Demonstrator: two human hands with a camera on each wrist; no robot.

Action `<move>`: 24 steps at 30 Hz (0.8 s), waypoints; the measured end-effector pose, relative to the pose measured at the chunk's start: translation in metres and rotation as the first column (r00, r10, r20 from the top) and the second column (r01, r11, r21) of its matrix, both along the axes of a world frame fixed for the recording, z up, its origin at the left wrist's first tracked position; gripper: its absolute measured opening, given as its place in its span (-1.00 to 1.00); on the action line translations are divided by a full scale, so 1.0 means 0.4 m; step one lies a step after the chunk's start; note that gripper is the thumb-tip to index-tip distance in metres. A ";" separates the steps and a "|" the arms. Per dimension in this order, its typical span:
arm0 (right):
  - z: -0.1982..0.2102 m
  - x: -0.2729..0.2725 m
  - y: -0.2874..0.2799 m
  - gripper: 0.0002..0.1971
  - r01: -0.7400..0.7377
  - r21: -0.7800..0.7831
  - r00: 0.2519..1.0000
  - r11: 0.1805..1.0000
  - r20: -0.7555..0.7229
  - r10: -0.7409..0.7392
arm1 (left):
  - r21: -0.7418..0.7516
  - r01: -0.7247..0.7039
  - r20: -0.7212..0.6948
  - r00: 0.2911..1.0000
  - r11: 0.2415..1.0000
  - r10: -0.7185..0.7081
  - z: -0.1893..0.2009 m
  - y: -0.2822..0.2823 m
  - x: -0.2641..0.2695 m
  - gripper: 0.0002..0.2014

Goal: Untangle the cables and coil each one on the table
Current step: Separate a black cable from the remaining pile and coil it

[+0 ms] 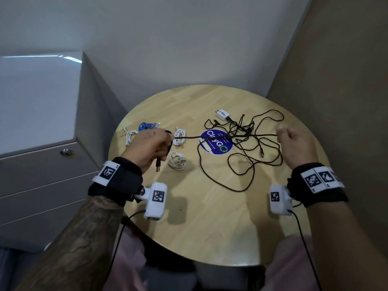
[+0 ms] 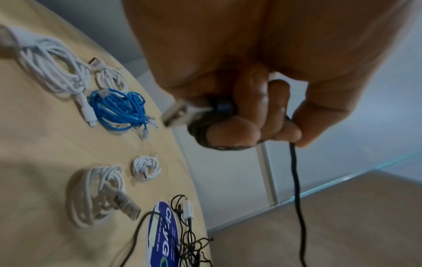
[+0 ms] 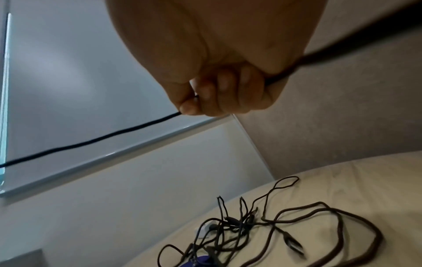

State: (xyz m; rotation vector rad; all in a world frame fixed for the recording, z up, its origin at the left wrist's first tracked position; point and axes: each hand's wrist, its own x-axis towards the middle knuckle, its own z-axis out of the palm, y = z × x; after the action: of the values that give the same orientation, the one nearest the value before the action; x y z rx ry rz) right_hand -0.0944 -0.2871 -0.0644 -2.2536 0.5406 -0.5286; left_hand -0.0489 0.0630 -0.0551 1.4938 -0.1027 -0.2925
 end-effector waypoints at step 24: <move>-0.073 0.050 -0.041 -0.44 0.132 -0.071 0.986 0.989 -0.092 -0.138 | -0.814 0.328 -0.200 0.617 0.479 -0.761 -0.027 -0.109 -0.102 -0.88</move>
State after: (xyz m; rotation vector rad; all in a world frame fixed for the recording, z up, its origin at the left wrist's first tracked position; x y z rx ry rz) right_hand -0.0745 -0.3034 -0.0938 -2.3248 0.7388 -0.5132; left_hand -0.0898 0.0194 -0.0660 0.4662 -0.2386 -1.1132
